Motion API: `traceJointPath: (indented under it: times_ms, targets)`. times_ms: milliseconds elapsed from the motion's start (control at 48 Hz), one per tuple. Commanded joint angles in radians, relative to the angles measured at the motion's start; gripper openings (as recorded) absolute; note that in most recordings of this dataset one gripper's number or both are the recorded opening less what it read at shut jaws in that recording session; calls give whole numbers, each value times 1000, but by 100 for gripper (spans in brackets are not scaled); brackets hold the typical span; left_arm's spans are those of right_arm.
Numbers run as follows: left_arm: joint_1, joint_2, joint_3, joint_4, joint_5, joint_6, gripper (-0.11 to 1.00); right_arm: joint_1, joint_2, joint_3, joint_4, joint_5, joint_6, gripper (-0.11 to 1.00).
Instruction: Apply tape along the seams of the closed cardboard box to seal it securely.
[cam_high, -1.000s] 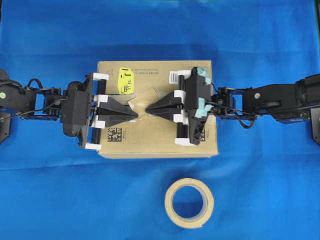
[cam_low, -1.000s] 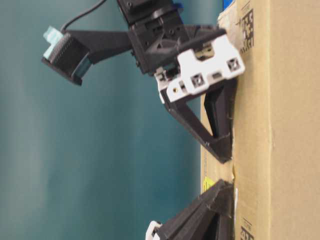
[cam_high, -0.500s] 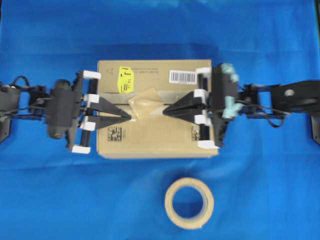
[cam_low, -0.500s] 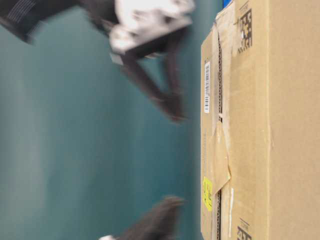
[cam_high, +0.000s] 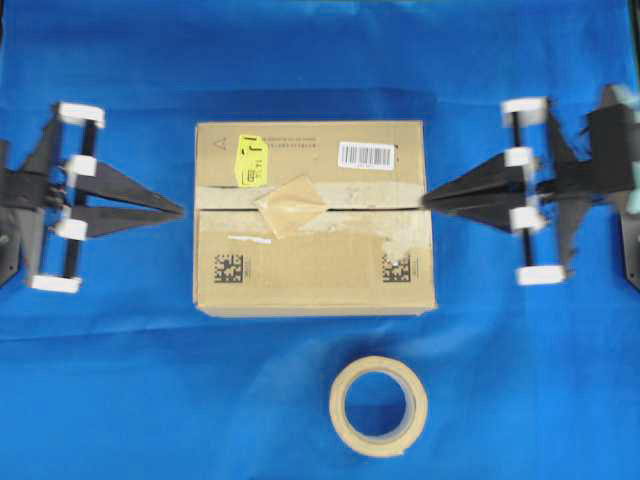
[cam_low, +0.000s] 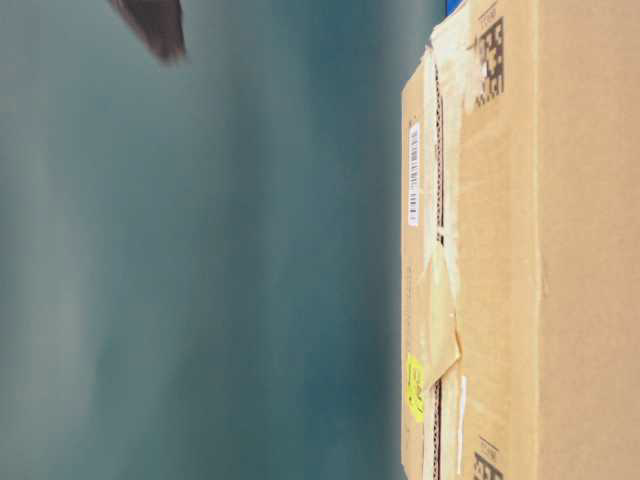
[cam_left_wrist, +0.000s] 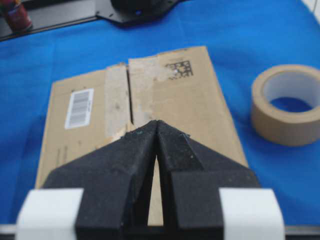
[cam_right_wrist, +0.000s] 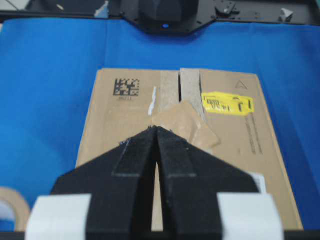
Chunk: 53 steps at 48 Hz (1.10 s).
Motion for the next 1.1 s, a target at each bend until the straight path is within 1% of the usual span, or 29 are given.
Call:
traceJointPath:
  times_ms: [0,125,271,396,521,646,1083]
  targets:
    - [3,-60,6,0,49,-21,0,-2,-95,29,-3,49,-3,0]
    - [8,-140,55,0,104,-52,0,-3,-201,95,-3,101,-3,0]
    - [8,-207,121,0,112,-84,0,-5,-304,184,-3,141,-3,0]
    - [8,-264,178,0,117,-103,0,-8,-359,252,-2,146,-2,0]
    - [8,-296,221,0,117,-118,0,-17,-376,295,-2,144,0,0]
    - [8,-308,239,0,117,-133,0,-20,-373,310,0,144,0,0]
    - [8,-310,242,2,118,-133,0,-20,-370,310,0,144,0,0]
